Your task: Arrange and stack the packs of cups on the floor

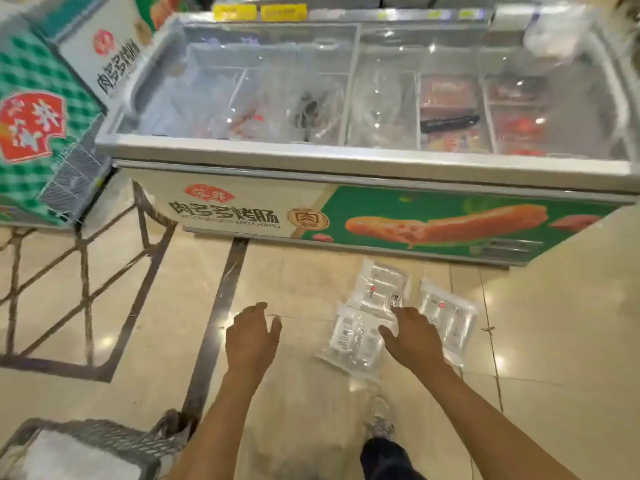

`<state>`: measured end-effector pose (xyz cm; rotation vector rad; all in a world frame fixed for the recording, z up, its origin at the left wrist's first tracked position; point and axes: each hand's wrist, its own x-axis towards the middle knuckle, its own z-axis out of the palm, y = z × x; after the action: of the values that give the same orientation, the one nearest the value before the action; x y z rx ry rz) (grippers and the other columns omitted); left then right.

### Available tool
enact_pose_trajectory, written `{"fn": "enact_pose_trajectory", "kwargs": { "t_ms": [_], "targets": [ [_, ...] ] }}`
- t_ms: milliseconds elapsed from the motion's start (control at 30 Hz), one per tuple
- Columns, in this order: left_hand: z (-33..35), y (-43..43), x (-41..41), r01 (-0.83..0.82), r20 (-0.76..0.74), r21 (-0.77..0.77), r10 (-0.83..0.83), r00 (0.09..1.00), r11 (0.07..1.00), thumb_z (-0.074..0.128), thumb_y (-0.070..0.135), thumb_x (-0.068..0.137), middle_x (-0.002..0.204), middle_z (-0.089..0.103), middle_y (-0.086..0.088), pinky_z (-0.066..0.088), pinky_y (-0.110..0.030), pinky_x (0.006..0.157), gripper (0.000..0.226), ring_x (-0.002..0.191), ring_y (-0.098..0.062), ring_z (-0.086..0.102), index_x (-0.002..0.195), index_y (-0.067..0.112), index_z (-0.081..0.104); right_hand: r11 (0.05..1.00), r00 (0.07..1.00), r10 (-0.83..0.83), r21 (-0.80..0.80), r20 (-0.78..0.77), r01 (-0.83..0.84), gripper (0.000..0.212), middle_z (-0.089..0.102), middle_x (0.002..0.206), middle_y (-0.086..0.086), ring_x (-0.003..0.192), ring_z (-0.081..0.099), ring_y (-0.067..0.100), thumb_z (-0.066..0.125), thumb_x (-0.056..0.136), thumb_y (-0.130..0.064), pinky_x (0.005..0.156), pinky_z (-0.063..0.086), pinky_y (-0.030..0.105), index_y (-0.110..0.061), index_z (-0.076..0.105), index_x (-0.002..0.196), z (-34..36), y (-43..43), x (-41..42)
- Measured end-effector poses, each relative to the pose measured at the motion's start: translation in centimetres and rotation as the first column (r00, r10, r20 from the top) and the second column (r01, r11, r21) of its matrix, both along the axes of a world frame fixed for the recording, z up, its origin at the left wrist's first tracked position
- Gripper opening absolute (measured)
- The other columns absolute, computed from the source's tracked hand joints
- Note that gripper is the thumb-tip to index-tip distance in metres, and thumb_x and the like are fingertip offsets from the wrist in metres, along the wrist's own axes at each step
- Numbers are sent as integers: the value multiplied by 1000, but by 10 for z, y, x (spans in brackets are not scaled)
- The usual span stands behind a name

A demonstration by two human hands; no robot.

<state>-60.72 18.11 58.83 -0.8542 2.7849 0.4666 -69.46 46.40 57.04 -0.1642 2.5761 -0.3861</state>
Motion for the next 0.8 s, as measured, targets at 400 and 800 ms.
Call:
{"fn": "enact_pose_trajectory", "kwargs": {
  "t_ms": [400,800],
  "targets": [
    [-342,28,-111,159,295,82,-176,939,984,50,38,101,136,60,-9,41,-43,100,45,125,-29,53,139,15,53,955,941,-288,118,178,270,60,45,151,6,133,46,26,47,99,-47,104,41,40,-18,38,151,-314,26,-44],
    [-700,31,-127,480,492,-37,-402,772,877,36,51,102,132,59,-13,34,-46,105,55,126,-33,49,138,13,52,924,908,-358,226,219,310,63,49,143,13,129,48,33,50,97,-49,102,40,46,-13,41,147,-660,36,-22]
  ]
}}
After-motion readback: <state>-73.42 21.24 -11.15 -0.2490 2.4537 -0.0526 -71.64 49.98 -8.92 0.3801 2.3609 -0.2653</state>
